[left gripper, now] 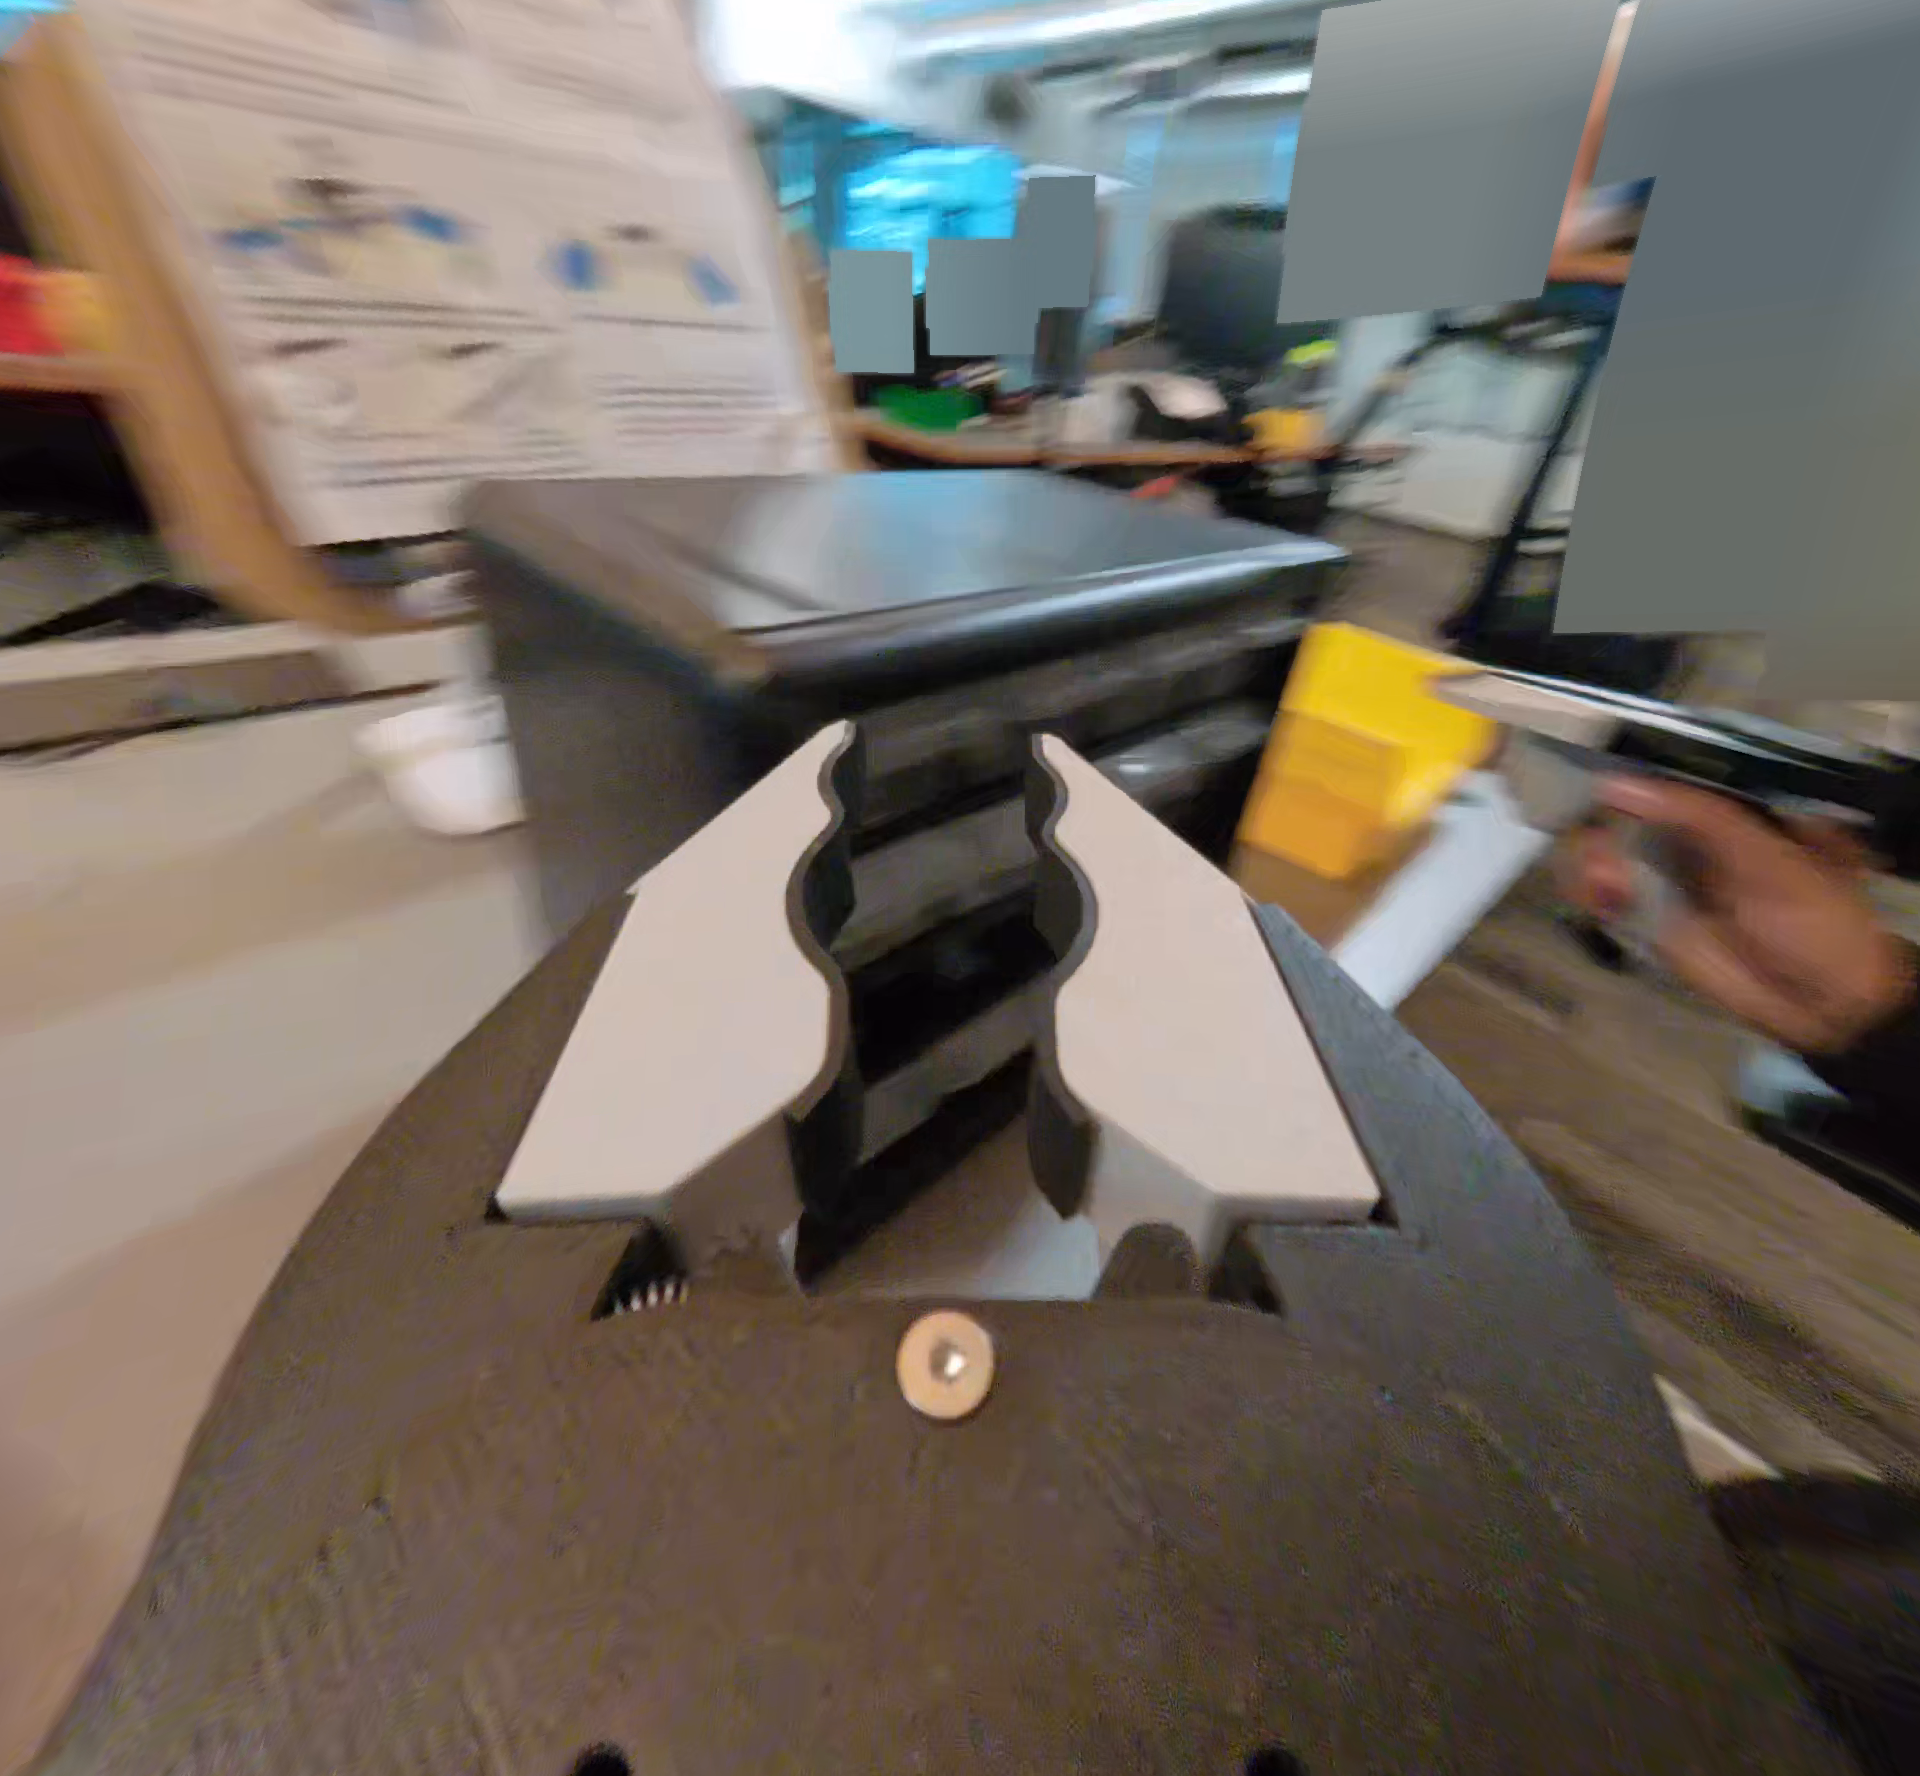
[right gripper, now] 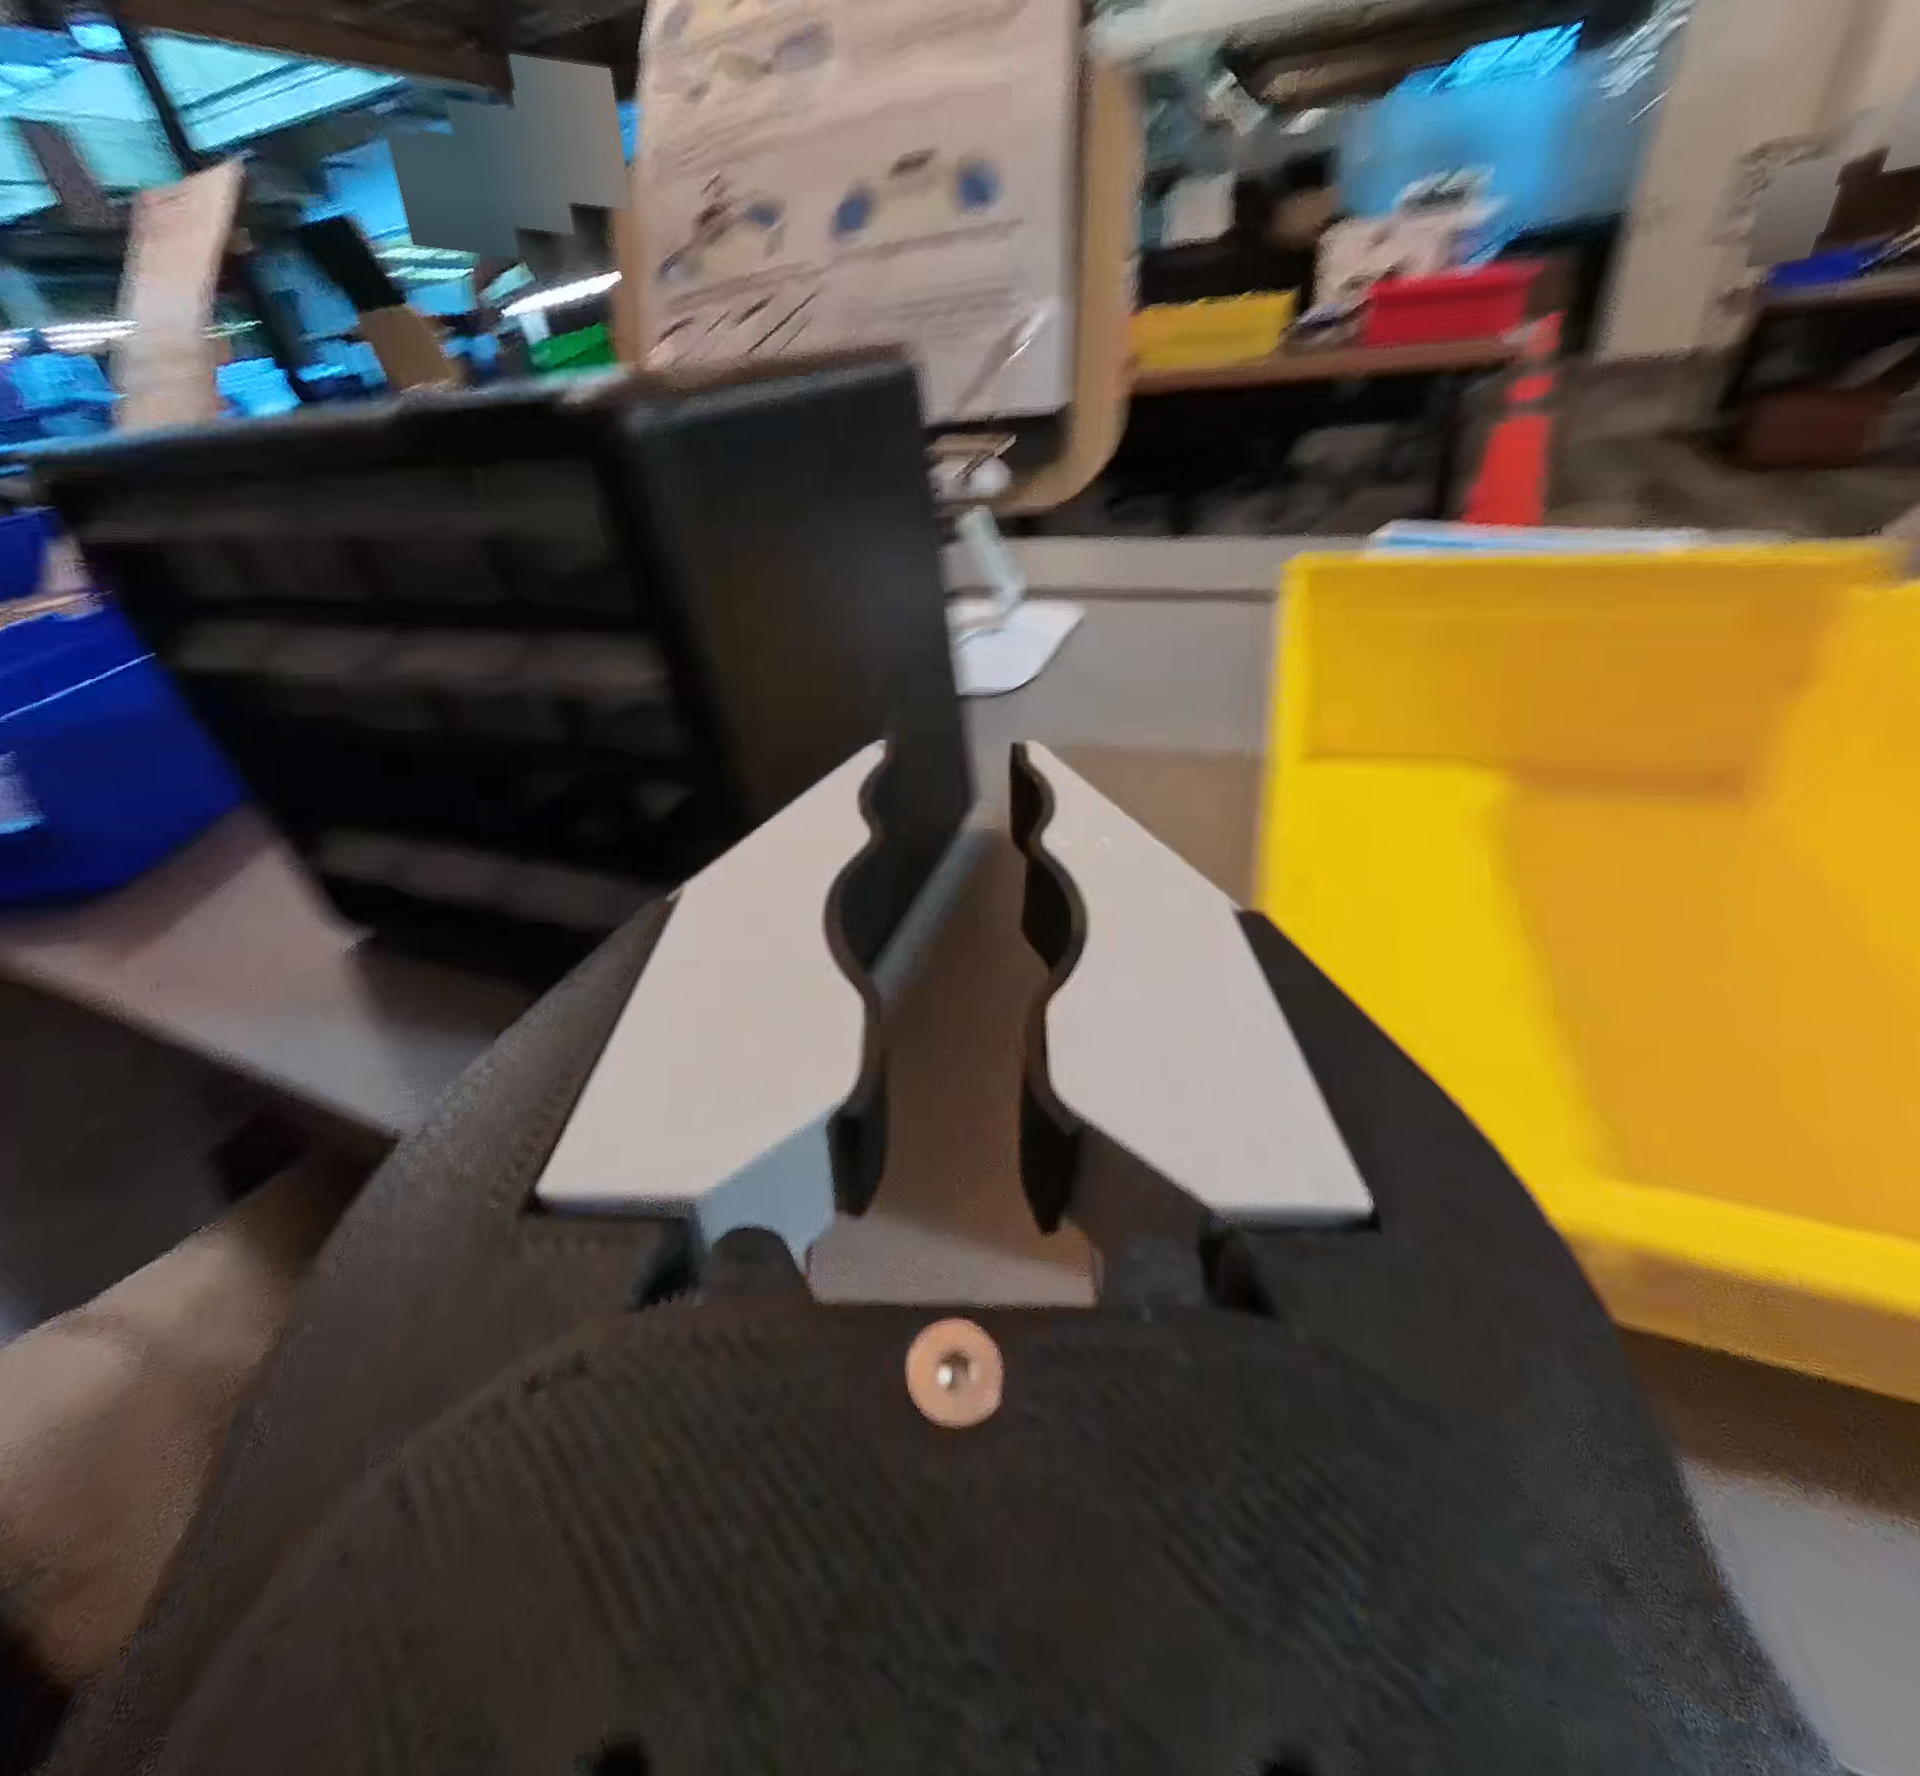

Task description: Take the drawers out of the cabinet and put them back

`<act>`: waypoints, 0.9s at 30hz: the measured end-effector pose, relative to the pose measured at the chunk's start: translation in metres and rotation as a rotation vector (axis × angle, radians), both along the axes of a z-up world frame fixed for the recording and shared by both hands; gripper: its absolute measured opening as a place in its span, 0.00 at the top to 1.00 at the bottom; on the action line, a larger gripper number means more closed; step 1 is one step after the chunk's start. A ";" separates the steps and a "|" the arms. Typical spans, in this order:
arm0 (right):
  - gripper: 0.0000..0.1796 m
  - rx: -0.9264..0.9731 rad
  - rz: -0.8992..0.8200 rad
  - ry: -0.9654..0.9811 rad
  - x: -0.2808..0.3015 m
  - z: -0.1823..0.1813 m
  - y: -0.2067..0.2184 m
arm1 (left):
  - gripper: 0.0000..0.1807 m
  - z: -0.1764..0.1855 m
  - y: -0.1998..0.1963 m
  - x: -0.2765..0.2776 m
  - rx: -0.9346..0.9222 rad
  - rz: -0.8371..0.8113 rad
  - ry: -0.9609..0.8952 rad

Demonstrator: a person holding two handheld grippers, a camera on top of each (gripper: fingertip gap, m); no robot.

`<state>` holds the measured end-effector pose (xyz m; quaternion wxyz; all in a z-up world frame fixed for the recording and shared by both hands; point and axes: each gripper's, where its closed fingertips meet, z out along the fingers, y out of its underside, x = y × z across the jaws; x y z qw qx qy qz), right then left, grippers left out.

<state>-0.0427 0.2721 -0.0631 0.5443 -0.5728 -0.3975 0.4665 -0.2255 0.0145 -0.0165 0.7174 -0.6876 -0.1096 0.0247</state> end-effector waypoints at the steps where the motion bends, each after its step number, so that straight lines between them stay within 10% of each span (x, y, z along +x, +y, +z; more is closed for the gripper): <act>1: 0.89 -0.038 0.065 -0.027 -0.010 -0.012 -0.017 | 0.93 -0.004 -0.011 -0.021 -0.061 0.073 0.007; 10: 0.89 -0.106 0.234 -0.108 -0.037 -0.036 -0.050 | 0.87 -0.055 -0.109 -0.119 -0.234 0.501 -0.084; 19: 0.89 -0.144 0.277 -0.110 -0.047 -0.040 -0.051 | 0.56 -0.115 -0.138 -0.158 -0.481 0.703 -0.070; 27: 0.89 -0.171 0.302 -0.118 -0.050 -0.044 -0.053 | 0.68 -0.144 -0.142 -0.168 -0.590 0.722 -0.110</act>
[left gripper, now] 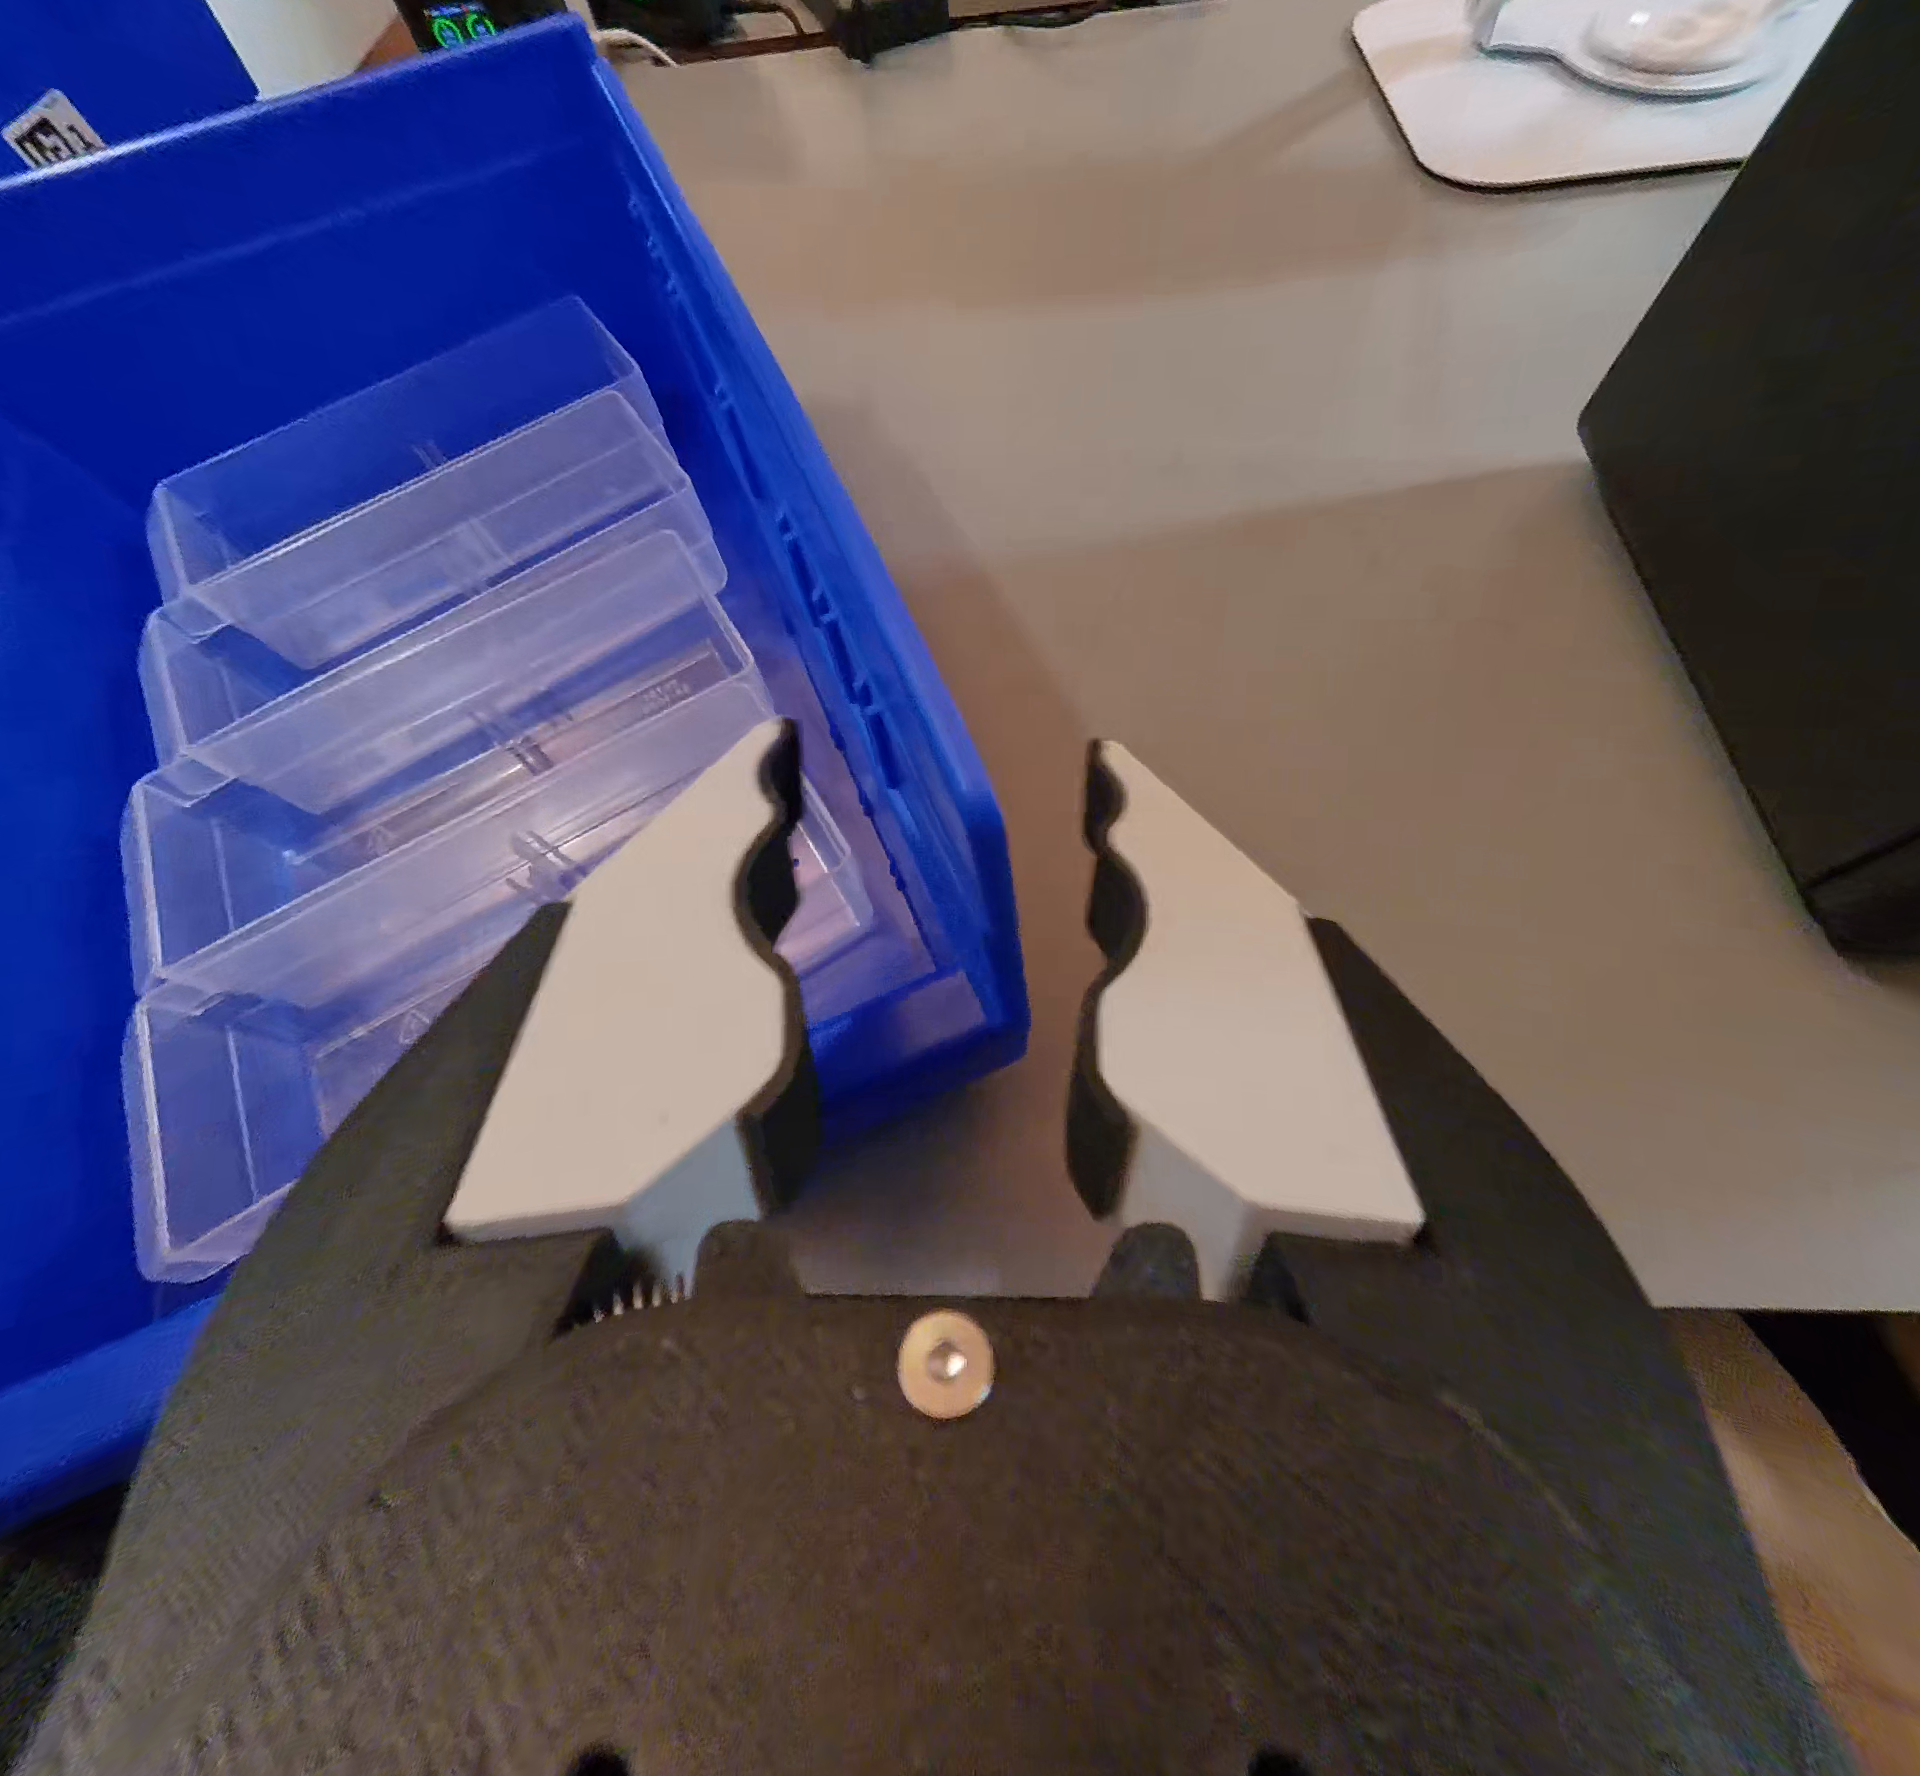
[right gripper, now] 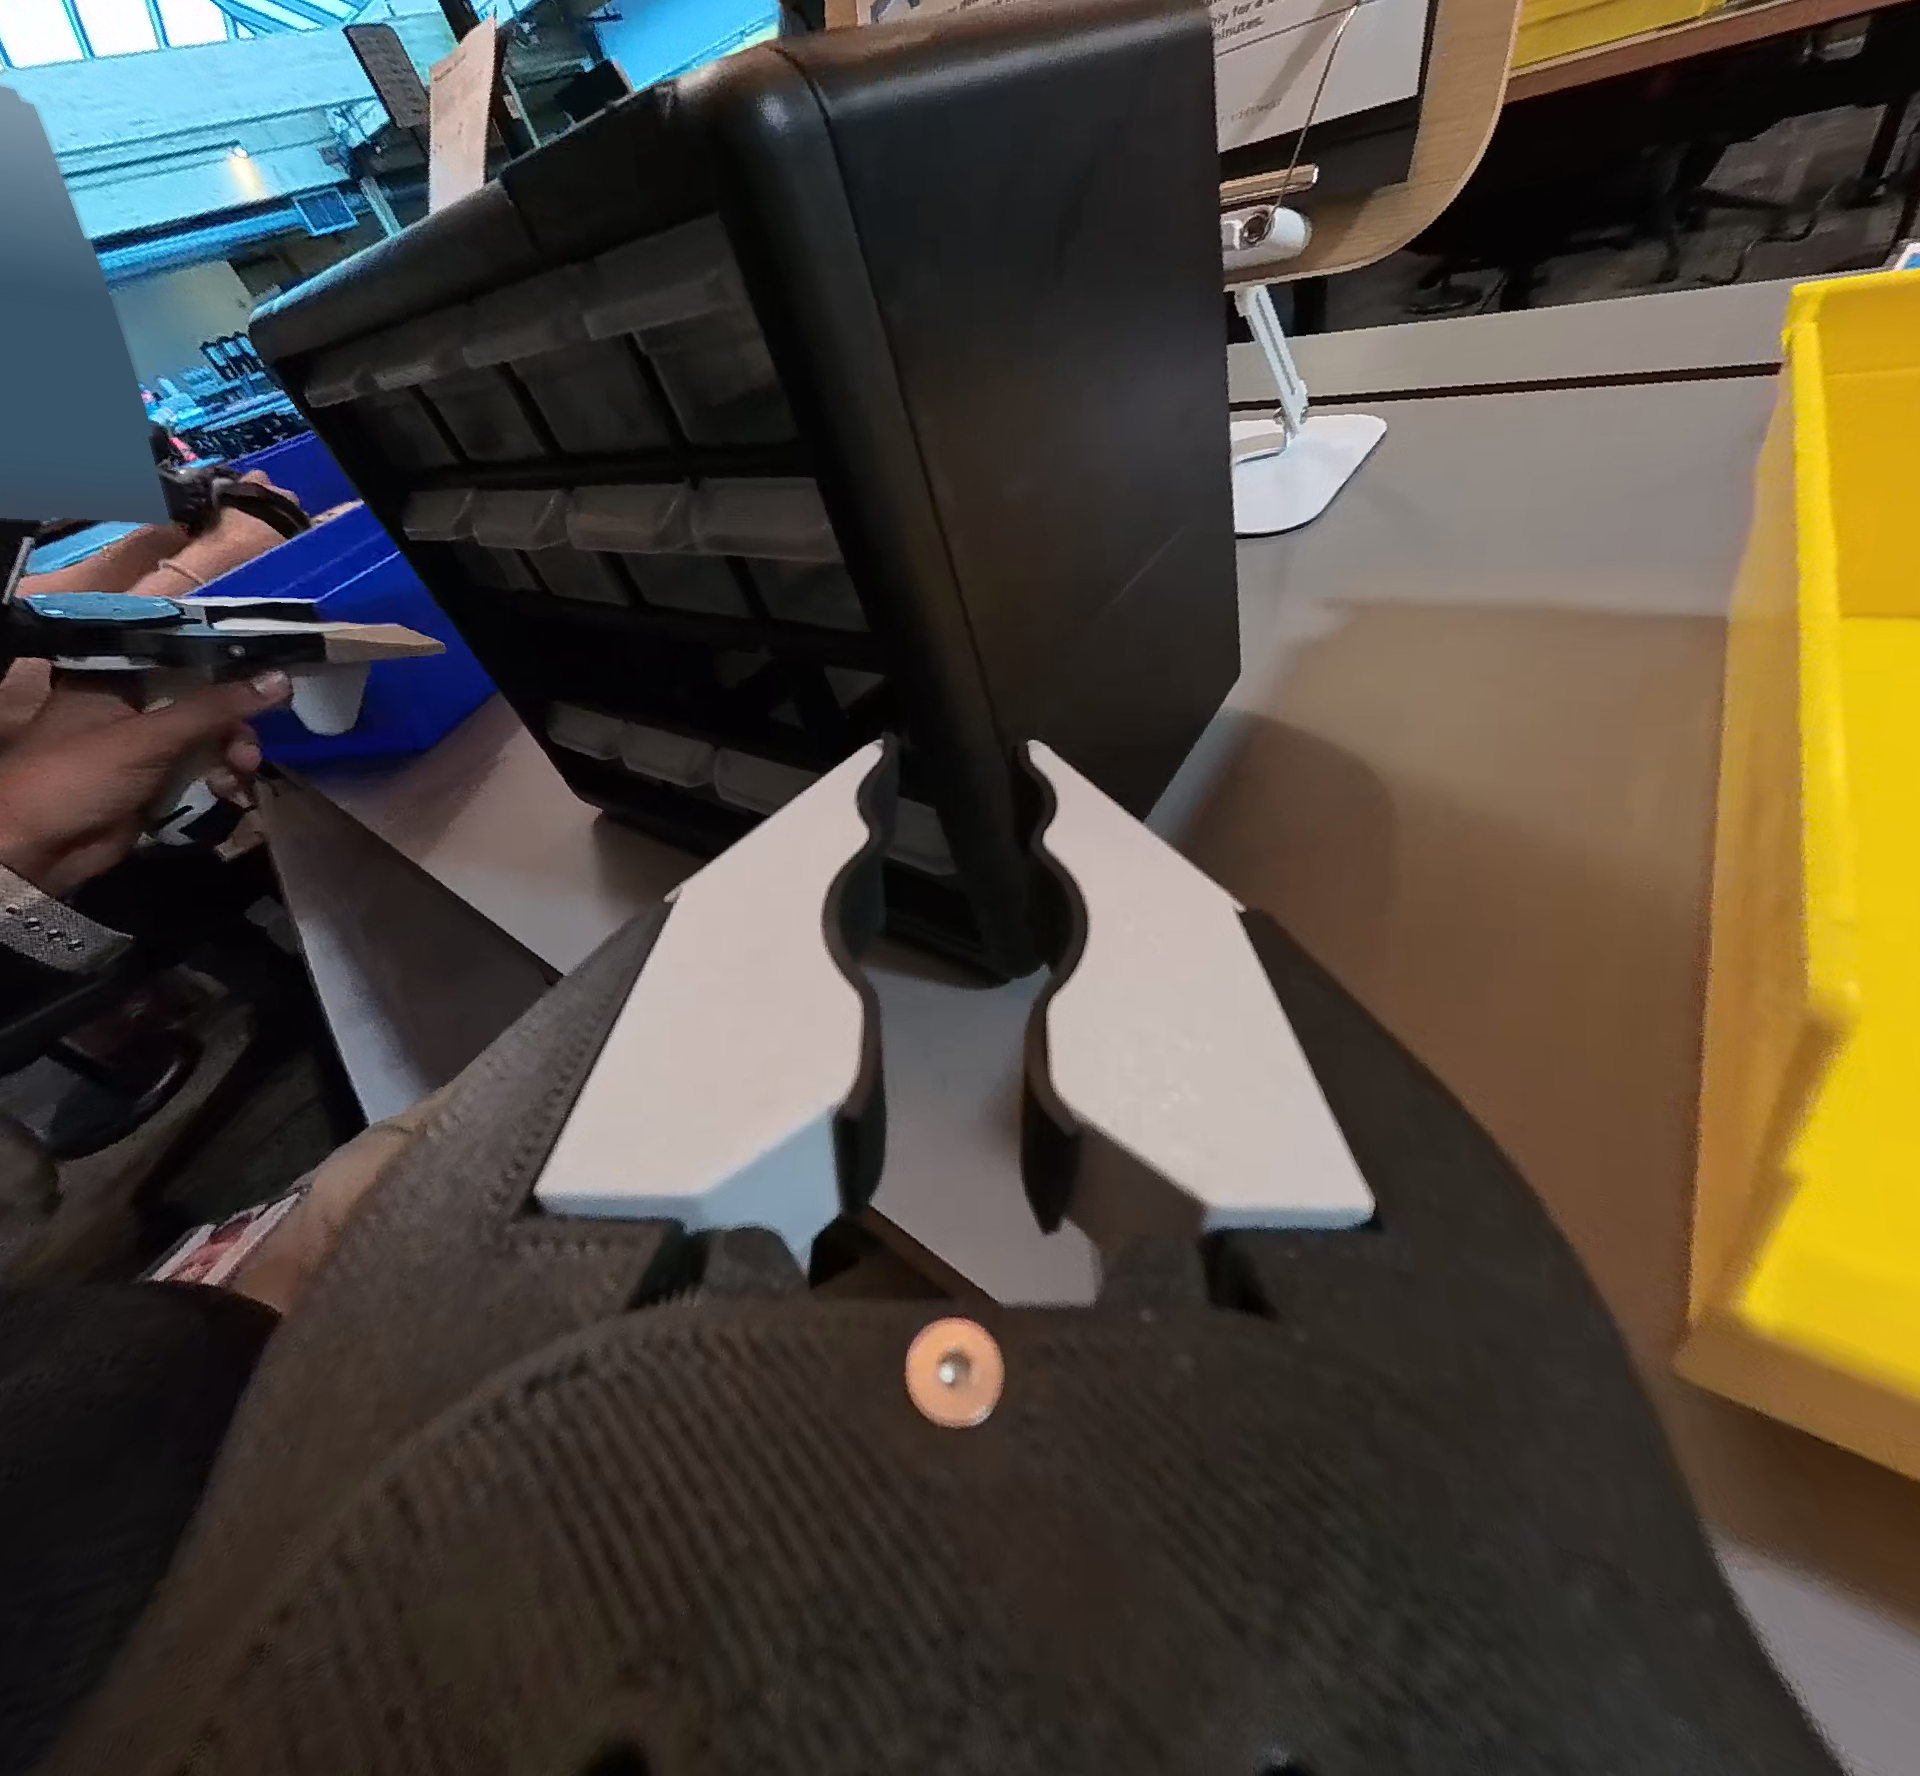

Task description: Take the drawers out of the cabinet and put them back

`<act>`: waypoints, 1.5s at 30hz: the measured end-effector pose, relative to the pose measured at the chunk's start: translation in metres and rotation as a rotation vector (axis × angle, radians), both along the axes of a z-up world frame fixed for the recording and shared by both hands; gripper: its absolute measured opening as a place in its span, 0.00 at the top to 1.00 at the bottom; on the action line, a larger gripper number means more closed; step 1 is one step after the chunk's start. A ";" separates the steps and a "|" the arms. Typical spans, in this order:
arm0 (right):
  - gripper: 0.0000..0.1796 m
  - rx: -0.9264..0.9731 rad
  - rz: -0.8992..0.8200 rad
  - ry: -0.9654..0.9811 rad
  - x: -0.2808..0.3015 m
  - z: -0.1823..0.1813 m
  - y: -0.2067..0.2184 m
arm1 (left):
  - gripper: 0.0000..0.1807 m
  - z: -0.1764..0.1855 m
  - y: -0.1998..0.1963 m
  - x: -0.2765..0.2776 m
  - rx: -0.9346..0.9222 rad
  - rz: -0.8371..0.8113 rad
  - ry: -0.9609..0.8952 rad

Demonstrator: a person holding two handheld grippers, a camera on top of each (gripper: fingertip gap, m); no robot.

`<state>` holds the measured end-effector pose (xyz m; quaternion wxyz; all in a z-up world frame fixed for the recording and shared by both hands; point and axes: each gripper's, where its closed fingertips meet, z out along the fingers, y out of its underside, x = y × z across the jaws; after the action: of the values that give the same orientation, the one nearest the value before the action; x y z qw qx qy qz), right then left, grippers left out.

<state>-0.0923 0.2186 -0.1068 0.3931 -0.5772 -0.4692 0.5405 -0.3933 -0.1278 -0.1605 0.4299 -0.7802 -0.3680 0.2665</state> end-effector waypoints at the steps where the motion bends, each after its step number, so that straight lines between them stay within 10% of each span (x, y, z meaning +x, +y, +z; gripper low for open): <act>1: 0.89 -0.008 0.000 0.002 0.000 0.000 0.001 | 0.71 0.001 -0.001 0.000 -0.005 -0.005 0.007; 7: 0.89 -0.054 0.017 0.005 0.000 -0.001 -0.001 | 0.85 -0.001 -0.001 0.001 -0.046 -0.073 0.001; 45: 0.90 -0.089 0.062 -0.028 0.000 -0.007 -0.008 | 0.89 0.002 -0.013 -0.003 0.108 -0.152 -0.051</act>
<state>-0.0926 0.2104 -0.1141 0.3438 -0.5866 -0.4678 0.5647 -0.3959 -0.1412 -0.1582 0.4810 -0.7880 -0.3323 0.1929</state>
